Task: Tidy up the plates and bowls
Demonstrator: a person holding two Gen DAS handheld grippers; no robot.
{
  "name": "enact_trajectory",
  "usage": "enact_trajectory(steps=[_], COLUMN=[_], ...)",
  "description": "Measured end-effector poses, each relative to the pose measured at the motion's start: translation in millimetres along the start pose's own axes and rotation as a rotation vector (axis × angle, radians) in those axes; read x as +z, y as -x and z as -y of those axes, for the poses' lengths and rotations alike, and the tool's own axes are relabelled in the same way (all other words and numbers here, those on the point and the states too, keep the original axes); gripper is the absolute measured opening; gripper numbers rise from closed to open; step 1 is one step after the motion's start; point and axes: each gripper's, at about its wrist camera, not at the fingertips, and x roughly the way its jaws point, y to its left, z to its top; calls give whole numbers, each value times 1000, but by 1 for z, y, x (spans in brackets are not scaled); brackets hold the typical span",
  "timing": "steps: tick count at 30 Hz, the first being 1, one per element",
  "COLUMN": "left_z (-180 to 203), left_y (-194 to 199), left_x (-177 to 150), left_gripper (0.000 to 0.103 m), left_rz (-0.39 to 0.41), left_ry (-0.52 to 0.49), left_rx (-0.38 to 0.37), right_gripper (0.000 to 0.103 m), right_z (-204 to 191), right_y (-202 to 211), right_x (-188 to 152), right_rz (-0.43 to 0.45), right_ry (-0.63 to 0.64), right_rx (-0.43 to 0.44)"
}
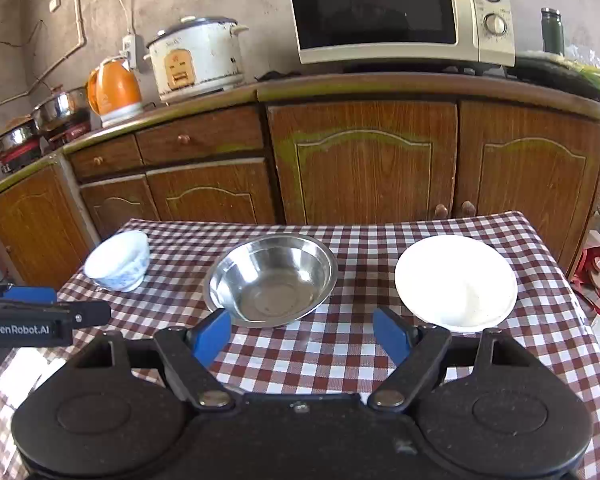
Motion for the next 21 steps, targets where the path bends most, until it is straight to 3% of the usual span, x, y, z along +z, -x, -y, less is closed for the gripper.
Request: enact_trajectory(steps=[9,21], left_z=[1,0], left_y=[-48,-112], left_x=[14,27], left_gripper=[84,84], left_rz=[-15,-58], left_ry=[-32,-21], left_rx=[6,-62], right_gripper=[92,92], right_z=[3,11], right_y=[-55,-121], right_x=[4,15], right_rz=[-42,-78], right_ry=[37,35], right_rx=[-29,-56])
